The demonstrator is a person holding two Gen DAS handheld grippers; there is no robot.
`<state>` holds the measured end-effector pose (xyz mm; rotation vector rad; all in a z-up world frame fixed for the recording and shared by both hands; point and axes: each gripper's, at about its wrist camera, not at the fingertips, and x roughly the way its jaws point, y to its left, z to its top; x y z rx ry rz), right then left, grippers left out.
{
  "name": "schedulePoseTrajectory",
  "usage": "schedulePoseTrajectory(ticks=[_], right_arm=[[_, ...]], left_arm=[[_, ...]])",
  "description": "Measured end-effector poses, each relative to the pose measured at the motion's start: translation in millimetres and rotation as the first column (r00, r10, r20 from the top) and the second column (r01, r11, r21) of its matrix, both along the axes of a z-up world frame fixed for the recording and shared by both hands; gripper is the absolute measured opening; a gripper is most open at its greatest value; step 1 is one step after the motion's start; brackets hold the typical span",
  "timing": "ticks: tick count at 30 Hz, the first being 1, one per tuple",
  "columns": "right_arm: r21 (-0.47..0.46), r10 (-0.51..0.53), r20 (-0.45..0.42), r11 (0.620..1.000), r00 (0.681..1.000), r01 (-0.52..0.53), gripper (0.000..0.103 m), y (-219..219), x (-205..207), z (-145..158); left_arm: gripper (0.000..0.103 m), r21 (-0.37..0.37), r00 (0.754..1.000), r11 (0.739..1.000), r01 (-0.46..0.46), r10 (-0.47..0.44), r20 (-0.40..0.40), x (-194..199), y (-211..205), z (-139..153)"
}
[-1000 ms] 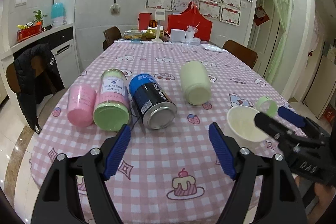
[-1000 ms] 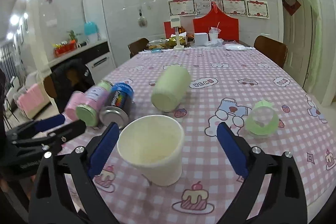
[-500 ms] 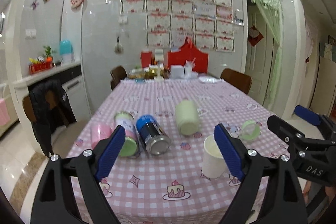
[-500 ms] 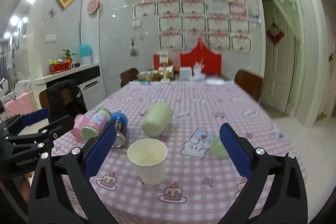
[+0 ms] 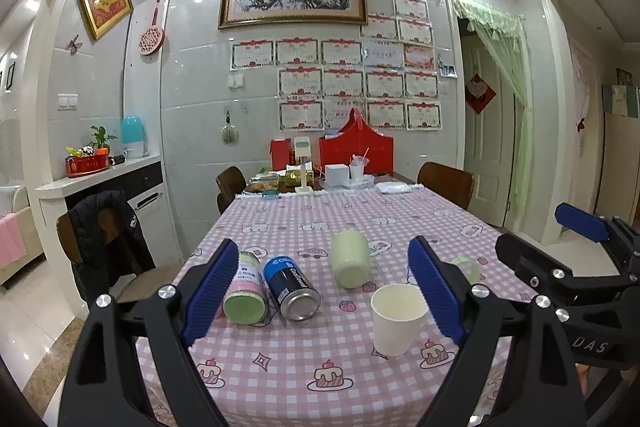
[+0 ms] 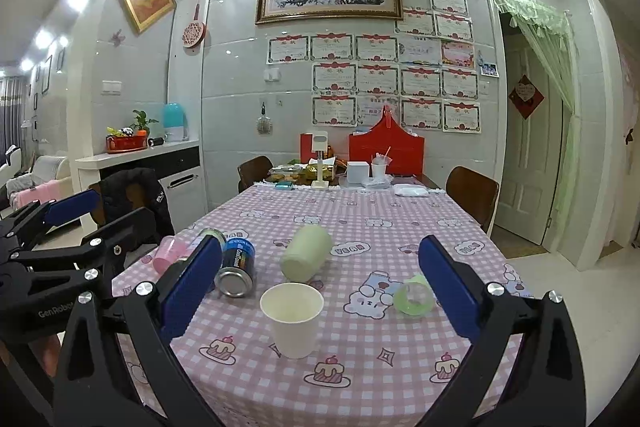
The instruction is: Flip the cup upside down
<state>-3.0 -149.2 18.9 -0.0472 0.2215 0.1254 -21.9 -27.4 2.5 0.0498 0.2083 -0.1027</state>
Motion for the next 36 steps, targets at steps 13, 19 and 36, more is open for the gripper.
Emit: schedulePoseTrajectory(ticks=[13,19,36], right_arm=[[0.01,-0.001,0.023,1.0,1.0,0.001,0.095,-0.3,-8.7,-0.2],[0.013,-0.001,0.026,1.0,1.0,0.001,0.095,-0.5,-9.2,-0.2],[0.017,-0.002,0.024,1.0,1.0,0.002,0.095,0.4,-10.9,-0.5]], left_arm=[[0.085,0.01,0.999,1.0,-0.01,0.009,0.045,-9.2,-3.0,1.7],[0.085,0.01,0.998,1.0,-0.018,0.017,0.061,-10.1,-2.8,1.9],[0.085,0.01,0.997,1.0,-0.025,0.024,0.074,-8.7,-1.4,2.2]])
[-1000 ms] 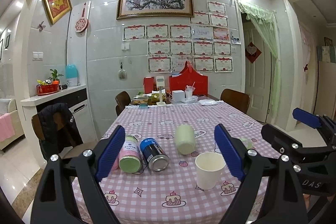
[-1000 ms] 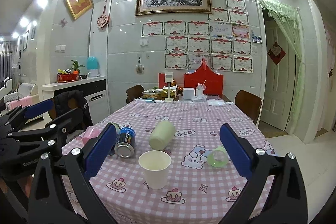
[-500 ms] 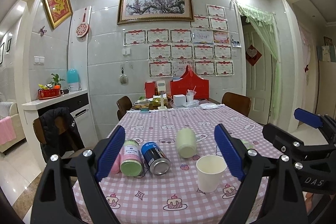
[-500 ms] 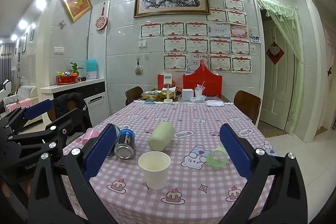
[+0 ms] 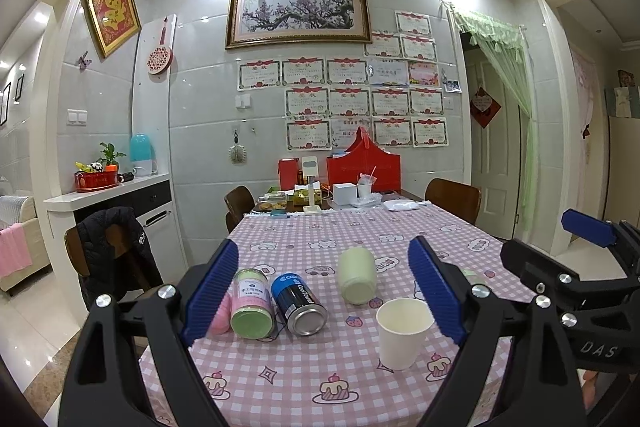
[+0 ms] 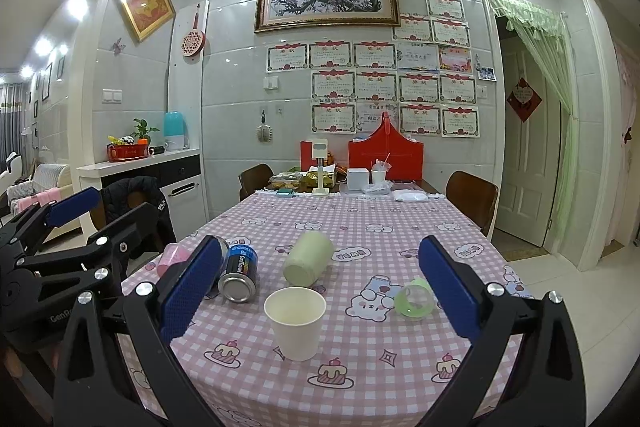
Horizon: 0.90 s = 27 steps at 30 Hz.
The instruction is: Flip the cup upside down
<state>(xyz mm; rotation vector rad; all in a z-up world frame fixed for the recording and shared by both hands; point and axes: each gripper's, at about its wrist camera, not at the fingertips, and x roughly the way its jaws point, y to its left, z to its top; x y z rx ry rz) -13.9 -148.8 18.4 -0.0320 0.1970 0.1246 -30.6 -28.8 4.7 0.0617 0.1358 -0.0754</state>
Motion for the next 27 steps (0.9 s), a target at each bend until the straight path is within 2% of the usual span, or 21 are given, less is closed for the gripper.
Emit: schedulePoseTrajectory(ticks=[27], right_arm=[[0.0,-0.004,-0.005,1.0,1.0,0.004,0.095,1.7,1.8,0.0]], left_arm=[[0.085,-0.001,1.0,1.0,-0.003,0.003,0.002,0.6,4.3,1.1]])
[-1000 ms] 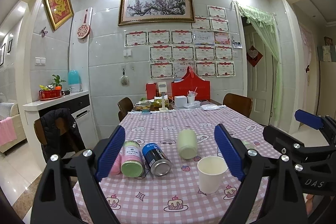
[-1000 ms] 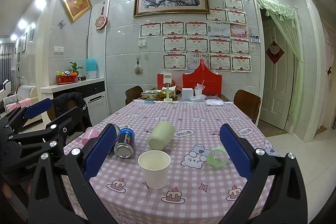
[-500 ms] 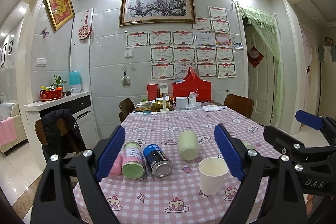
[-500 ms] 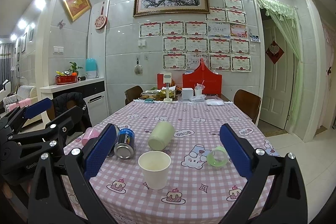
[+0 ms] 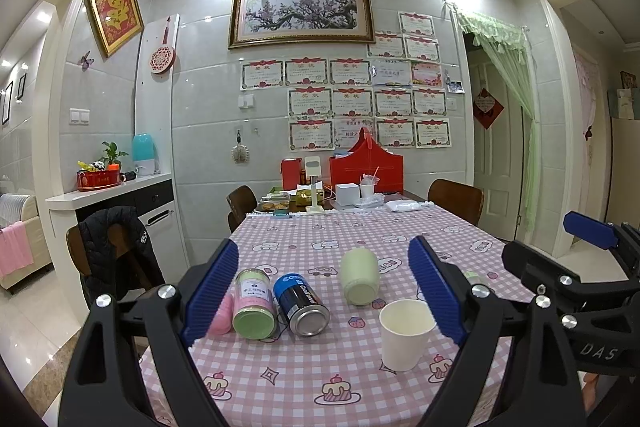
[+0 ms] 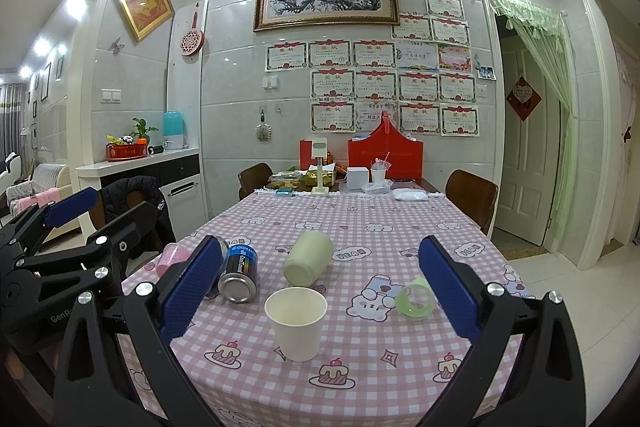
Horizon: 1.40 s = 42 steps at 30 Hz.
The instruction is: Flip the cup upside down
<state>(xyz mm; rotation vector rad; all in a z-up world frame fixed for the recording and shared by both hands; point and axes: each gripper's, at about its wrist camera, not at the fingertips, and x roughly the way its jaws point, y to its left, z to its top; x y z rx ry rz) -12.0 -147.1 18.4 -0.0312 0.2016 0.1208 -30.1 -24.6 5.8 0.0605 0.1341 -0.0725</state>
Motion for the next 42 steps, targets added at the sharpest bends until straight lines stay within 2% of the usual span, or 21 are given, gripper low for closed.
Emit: schedulePoseTrajectory(ticks=[42], right_arm=[[0.006,0.002,-0.015,1.0,1.0,-0.002,0.095,2.6,2.9,-5.9]], left_arm=[[0.085,0.005,1.0,1.0,-0.02,0.02,0.001,2.4,3.8,-7.0]])
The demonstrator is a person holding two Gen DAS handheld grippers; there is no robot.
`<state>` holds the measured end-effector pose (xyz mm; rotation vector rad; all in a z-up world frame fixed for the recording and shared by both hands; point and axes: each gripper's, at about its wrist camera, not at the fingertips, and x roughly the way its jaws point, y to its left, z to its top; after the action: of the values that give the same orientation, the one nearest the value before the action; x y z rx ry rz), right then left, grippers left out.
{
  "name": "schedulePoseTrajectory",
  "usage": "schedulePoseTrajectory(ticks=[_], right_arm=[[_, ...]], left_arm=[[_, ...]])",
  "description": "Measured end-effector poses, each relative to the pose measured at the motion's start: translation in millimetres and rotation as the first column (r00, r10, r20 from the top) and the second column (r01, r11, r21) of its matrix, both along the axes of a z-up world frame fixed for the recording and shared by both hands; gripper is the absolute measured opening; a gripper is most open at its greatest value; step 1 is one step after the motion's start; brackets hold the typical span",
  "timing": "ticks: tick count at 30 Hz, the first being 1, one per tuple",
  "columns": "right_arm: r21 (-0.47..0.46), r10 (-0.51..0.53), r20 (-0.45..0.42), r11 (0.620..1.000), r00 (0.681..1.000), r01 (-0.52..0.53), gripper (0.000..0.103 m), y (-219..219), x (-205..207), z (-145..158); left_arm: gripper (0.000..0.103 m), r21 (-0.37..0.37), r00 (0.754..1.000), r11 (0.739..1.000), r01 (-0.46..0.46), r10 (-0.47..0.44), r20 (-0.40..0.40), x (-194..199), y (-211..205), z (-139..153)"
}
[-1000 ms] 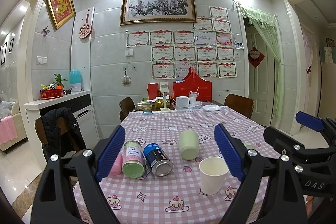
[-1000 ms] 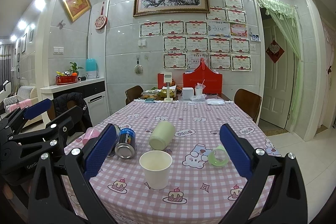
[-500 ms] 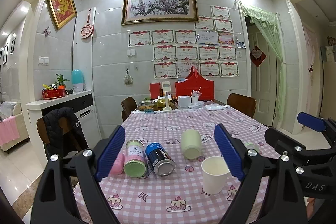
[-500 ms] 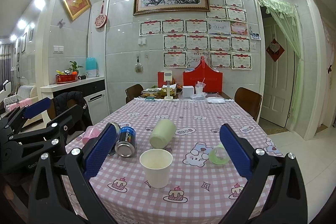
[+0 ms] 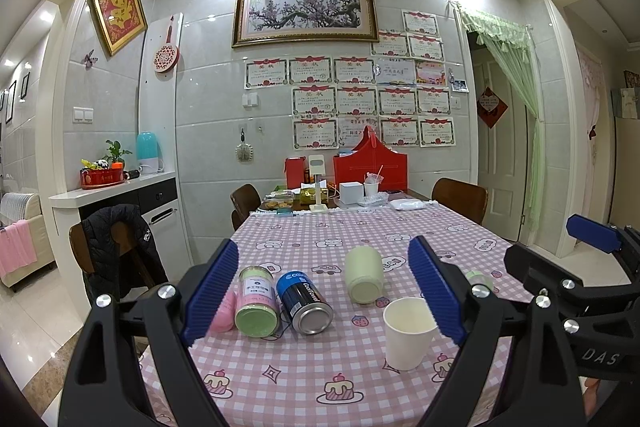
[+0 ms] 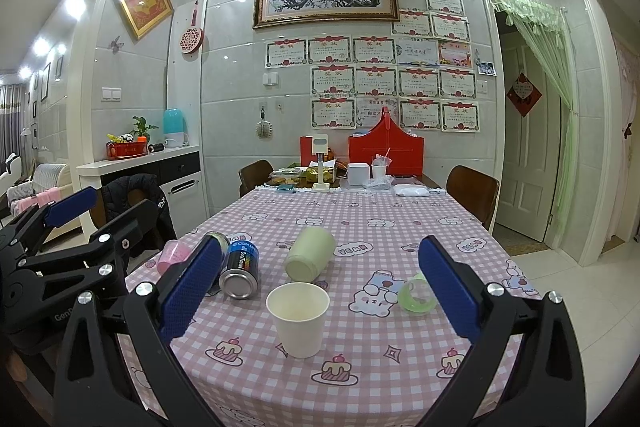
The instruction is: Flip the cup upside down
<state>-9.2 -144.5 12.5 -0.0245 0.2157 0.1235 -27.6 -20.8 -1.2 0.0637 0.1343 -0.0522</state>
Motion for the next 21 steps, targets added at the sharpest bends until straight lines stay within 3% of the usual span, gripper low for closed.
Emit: schedulePoseTrajectory(ticks=[21], right_arm=[[0.003,-0.013,-0.017,1.0,1.0,0.013,0.095,-1.8,6.1,-5.1]], left_arm=[[0.085,-0.001,1.0,1.0,-0.001,0.001,-0.016,7.0,-6.5,-10.2]])
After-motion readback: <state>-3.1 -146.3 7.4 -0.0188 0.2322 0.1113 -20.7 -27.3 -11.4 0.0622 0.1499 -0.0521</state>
